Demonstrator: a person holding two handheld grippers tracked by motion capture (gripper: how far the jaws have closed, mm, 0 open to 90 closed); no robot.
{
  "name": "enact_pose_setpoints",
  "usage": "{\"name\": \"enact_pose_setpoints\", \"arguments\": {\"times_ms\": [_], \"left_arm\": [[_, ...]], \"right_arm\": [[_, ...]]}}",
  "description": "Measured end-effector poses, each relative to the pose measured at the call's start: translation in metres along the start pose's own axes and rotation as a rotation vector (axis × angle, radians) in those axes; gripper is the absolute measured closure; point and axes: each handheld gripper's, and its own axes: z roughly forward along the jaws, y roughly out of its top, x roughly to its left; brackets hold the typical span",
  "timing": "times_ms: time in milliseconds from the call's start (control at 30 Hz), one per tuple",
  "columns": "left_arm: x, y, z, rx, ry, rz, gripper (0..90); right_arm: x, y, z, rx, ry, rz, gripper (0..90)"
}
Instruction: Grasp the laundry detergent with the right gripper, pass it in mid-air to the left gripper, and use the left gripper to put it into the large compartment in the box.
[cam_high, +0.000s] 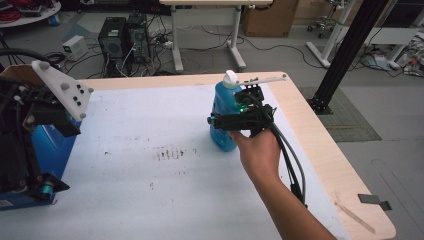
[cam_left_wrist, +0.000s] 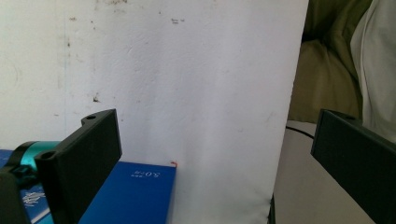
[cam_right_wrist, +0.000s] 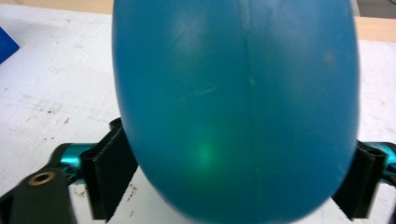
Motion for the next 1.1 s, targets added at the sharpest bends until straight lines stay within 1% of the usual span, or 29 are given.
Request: {"name": "enact_pose_setpoints", "arguments": {"times_ms": [67, 100, 167, 233, 300, 467, 533, 600, 800, 867, 900, 967, 1100], "left_arm": [[0.000, -0.001, 0.000, -0.002, 0.003, 0.002, 1.7], [0.000, -0.001, 0.000, -0.002, 0.001, -0.002, 1.7], [0.001, -0.001, 0.000, -0.001, 0.002, 0.002, 1.7], [0.000, -0.001, -0.001, 0.000, 0.001, 0.000, 1.7], [0.000, -0.002, -0.001, -0.002, 0.002, -0.002, 1.7], [0.001, -0.002, -0.001, -0.005, 0.001, 0.000, 1.7], [0.001, -0.002, 0.000, -0.004, 0.000, -0.005, 1.7], [0.001, -0.002, 0.000, -0.003, 0.001, 0.001, 1.7], [0.002, -0.001, 0.001, -0.001, -0.002, -0.001, 1.7], [0.002, 0.000, 0.001, -0.002, -0.001, 0.001, 1.7], [0.002, 0.000, 0.000, -0.004, -0.001, 0.002, 1.6], [0.002, 0.000, 0.000, -0.010, 0.002, -0.002, 1.7], [0.002, -0.001, -0.002, -0.018, 0.004, -0.006, 1.6]], "right_arm": [[0.000, 0.000, 0.001, -0.013, 0.001, -0.001, 19.5], [0.001, 0.000, 0.001, -0.021, 0.006, -0.005, 23.9], [0.001, 0.000, 0.002, -0.033, 0.013, -0.010, 26.0], [0.002, 0.000, 0.004, -0.036, 0.010, -0.010, 27.6], [0.001, -0.001, 0.005, -0.039, 0.012, -0.016, 31.7], [0.002, -0.001, 0.006, -0.043, 0.005, -0.021, 34.6], [0.001, -0.001, 0.006, -0.050, 0.000, -0.022, 37.4], [0.000, -0.002, 0.005, -0.055, -0.006, -0.030, 41.4], [-0.001, -0.003, 0.005, -0.065, 0.001, -0.052, 43.8], [-0.001, -0.003, 0.004, -0.069, 0.012, -0.072, 44.5], [-0.001, -0.003, 0.004, -0.067, 0.016, -0.075, 44.7], [-0.001, -0.002, 0.003, -0.062, 0.038, -0.091, 44.9], [0.000, 0.006, -0.005, -0.074, 0.083, -0.134, 44.8]]}}
